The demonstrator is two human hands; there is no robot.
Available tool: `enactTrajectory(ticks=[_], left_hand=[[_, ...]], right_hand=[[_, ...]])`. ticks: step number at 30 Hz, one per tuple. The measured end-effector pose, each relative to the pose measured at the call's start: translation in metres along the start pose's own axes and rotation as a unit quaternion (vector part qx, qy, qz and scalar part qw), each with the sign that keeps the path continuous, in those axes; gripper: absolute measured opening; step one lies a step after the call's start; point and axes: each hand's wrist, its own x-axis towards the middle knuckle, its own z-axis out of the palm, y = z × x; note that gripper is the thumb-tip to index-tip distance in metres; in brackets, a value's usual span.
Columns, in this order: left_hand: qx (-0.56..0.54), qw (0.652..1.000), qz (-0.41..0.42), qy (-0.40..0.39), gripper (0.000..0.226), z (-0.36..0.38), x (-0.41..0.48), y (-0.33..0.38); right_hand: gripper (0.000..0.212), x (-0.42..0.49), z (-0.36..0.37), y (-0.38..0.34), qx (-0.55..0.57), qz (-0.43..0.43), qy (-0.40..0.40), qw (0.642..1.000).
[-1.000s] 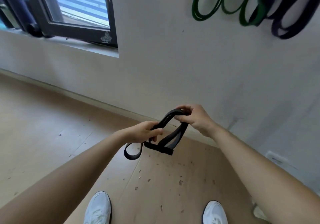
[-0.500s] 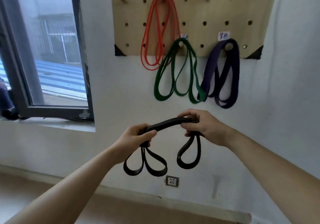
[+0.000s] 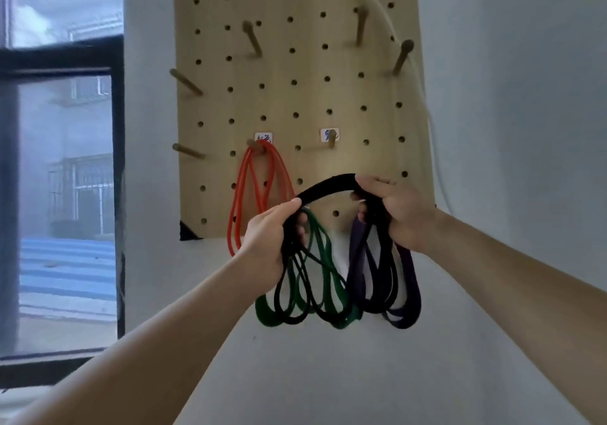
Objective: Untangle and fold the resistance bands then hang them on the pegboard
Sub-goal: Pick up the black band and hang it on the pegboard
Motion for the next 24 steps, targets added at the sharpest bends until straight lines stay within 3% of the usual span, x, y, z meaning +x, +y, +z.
enactTrajectory(ticks=[4,14,21,24], left_hand=[[-0.009,1.000,0.002,0.011,0.016,0.040,0.026,0.025],[0.043,0.994,0.091,0.031,0.016,0.079,0.113,0.064],[0.052,0.989,0.122,0.064,0.016,0.082,0.174,0.054],[0.118,0.984,0.122,0.062,0.019,0.077,0.191,0.037]], right_hand=[[0.016,0.033,-0.002,-0.026,0.023,-0.030,0.057,0.998],[0.014,0.099,-0.003,-0.064,0.055,-0.047,0.088,0.994],[0.011,0.149,0.003,-0.048,0.011,-0.082,0.127,0.988],[0.011,0.157,-0.007,-0.033,-0.027,-0.065,0.122,0.990]])
